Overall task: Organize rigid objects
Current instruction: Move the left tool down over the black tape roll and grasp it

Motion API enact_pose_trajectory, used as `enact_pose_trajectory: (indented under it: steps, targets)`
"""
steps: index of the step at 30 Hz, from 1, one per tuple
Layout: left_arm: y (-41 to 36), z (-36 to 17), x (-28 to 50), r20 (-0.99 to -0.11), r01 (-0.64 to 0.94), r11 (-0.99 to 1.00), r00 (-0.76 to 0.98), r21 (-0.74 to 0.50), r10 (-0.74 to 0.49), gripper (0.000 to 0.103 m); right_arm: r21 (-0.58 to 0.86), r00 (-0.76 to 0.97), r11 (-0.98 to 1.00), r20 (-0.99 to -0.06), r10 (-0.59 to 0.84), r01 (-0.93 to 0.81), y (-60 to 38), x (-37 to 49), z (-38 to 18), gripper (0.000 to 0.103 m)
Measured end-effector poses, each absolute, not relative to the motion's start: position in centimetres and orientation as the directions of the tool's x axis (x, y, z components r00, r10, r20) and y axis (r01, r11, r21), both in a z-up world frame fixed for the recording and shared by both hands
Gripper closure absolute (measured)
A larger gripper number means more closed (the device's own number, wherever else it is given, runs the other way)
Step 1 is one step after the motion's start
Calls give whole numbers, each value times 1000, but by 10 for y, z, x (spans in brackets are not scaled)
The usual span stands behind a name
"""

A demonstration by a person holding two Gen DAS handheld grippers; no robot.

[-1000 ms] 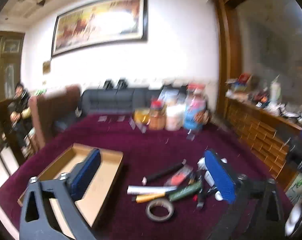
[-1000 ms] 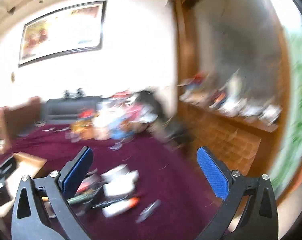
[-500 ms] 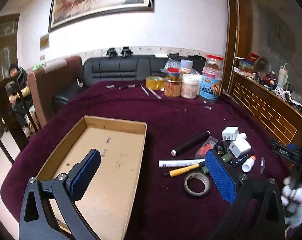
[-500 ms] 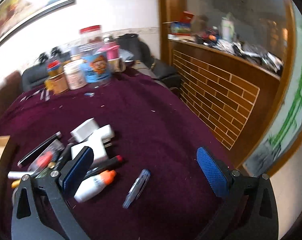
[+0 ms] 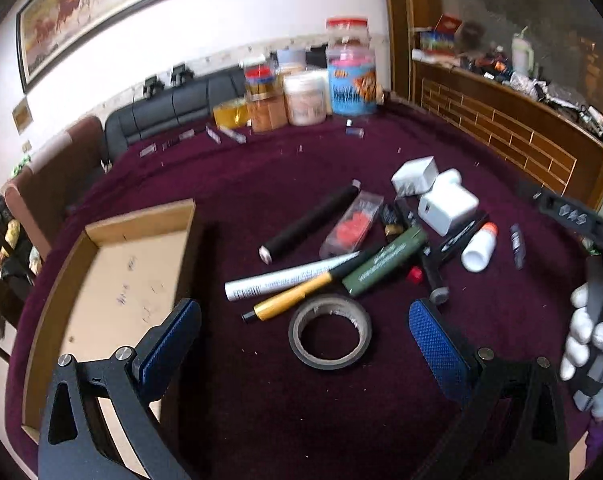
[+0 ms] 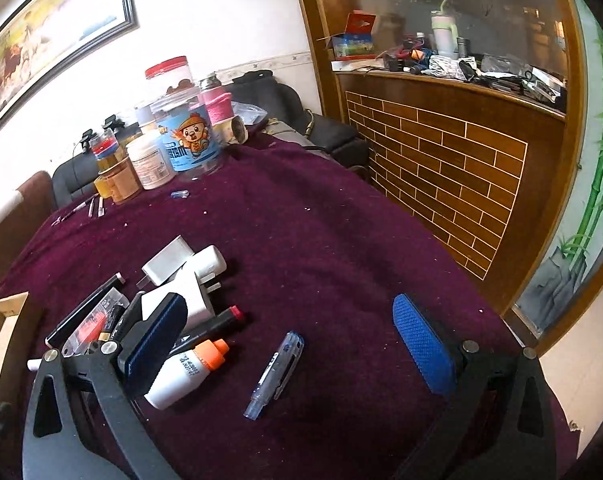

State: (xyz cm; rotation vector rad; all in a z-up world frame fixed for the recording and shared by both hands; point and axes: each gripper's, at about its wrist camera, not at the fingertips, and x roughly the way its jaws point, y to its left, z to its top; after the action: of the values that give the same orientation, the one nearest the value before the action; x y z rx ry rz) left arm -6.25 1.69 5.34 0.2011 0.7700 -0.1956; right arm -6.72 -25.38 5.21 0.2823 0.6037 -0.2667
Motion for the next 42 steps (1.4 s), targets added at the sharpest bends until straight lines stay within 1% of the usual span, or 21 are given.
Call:
enact_pose_trajectory:
  steps: [4, 5, 6, 7, 8, 9, 10, 14, 16, 17, 18, 20, 22, 23, 24, 27, 29, 35, 39, 41, 42]
  targets:
    - [23, 30, -43, -783, 221, 975, 612, 29, -115, 2, 198, 784, 922, -602, -153, 332, -257, -65, 49, 0]
    - [22, 26, -39, -794, 224, 975, 595, 13, -126, 8, 201, 782, 921, -605, -151, 333, -258, -65, 48, 0]
    - [20, 20, -35, -803, 229, 973, 583, 12, -127, 20, 201, 781, 921, -607, -151, 334, -258, -65, 48, 0]
    - [19, 17, -33, -810, 235, 972, 572, 10, -130, 24, 201, 779, 920, -608, -152, 336, -258, -65, 48, 0]
    - [20, 16, -32, -810, 249, 968, 560, -36, -174, 34, 200, 778, 920, -610, -152, 337, -258, -64, 47, 0]
    - [23, 15, -30, -814, 262, 959, 532, -105, -234, 49, 198, 776, 920, -612, -154, 338, -258, -64, 47, 0]
    - [25, 16, -31, -815, 263, 955, 519, -136, -258, 49, 197, 775, 920, -613, -155, 340, -258, -64, 47, 0]
    - [28, 20, -37, -817, 256, 960, 526, -113, -237, 49, 195, 769, 920, -620, -153, 340, -258, -62, 46, 0]
    - [29, 20, -35, -816, 243, 964, 532, -109, -226, 43, 194, 767, 920, -624, -152, 340, -257, -61, 45, 0]
    - [29, 19, -33, -818, 239, 965, 529, -110, -224, 35, 193, 765, 920, -626, -152, 340, -257, -61, 45, 0]
    - [28, 16, -31, -823, 237, 965, 523, -110, -222, 31, 192, 764, 920, -628, -152, 341, -257, -60, 44, 0]
    - [21, 9, -31, -825, 244, 967, 528, -79, -200, 29, 193, 761, 920, -631, -150, 341, -257, -60, 44, 0]
    - [12, 6, -32, -825, 264, 964, 538, -28, -171, 30, 192, 757, 919, -636, -152, 345, -257, -59, 43, 0]
    - [11, 6, -34, -826, 277, 961, 535, -28, -178, 44, 191, 754, 918, -639, -152, 348, -258, -59, 42, 0]
    - [12, 8, -36, -821, 282, 959, 540, -32, -186, 51, 190, 750, 917, -644, -152, 350, -258, -58, 42, 0]
    - [25, 12, -36, -819, 281, 949, 506, -140, -270, 51, 189, 744, 915, -650, -155, 356, -258, -57, 41, 0]
    - [39, 18, -40, -808, 260, 947, 507, -188, -299, 51, 187, 741, 913, -652, -160, 362, -259, -57, 41, 0]
    - [85, 48, -56, -747, 218, 917, 533, -333, -398, 51, 195, 735, 916, -663, -140, 350, -260, -55, 41, 0]
    - [109, 66, -72, -706, 221, 904, 567, -366, -424, 51, 182, 723, 932, -682, -110, 314, -254, -63, 50, 0]
    - [116, 69, -74, -698, 220, 905, 578, -364, -422, 51, 202, 723, 935, -686, -79, 293, -248, -67, 57, 0]
    - [120, 70, -74, -694, 221, 903, 581, -368, -425, 51, 215, 722, 942, -691, -40, 258, -239, -65, 61, 1]
